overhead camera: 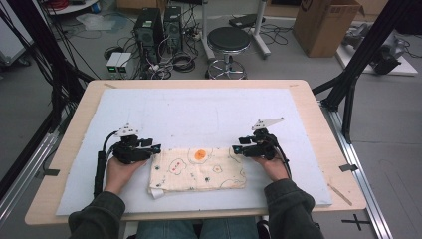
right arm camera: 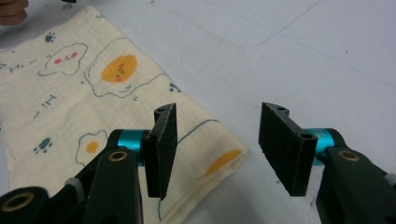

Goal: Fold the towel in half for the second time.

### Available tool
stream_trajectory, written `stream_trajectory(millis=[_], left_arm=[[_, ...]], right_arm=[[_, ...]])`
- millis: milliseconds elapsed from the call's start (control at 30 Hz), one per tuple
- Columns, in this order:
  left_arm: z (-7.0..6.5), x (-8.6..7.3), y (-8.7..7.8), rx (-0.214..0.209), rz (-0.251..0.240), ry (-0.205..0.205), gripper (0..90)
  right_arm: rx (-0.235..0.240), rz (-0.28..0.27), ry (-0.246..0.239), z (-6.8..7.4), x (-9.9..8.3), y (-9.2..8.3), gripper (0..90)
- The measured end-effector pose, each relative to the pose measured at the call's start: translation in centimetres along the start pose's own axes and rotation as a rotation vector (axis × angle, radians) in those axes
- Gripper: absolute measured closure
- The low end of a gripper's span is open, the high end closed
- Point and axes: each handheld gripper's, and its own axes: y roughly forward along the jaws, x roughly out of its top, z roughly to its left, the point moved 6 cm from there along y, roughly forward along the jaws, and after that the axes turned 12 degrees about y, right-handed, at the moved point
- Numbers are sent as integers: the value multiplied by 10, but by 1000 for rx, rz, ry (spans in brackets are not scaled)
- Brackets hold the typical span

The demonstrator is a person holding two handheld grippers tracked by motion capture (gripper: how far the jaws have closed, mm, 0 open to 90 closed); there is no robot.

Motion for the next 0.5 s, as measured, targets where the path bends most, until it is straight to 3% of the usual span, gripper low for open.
stream_trajectory(millis=[200,367,500], left_arm=[[0,-7,8,-8,62,4,510],[0,-9,10,-23,73,-12,534],[-1,-11,11,-36,87,-17,553]], right_arm=[[-7,25,28,-5,-3,3,479],[0,49,57,-11,-8,7,498],[6,62,50,-12,-9,11,540]])
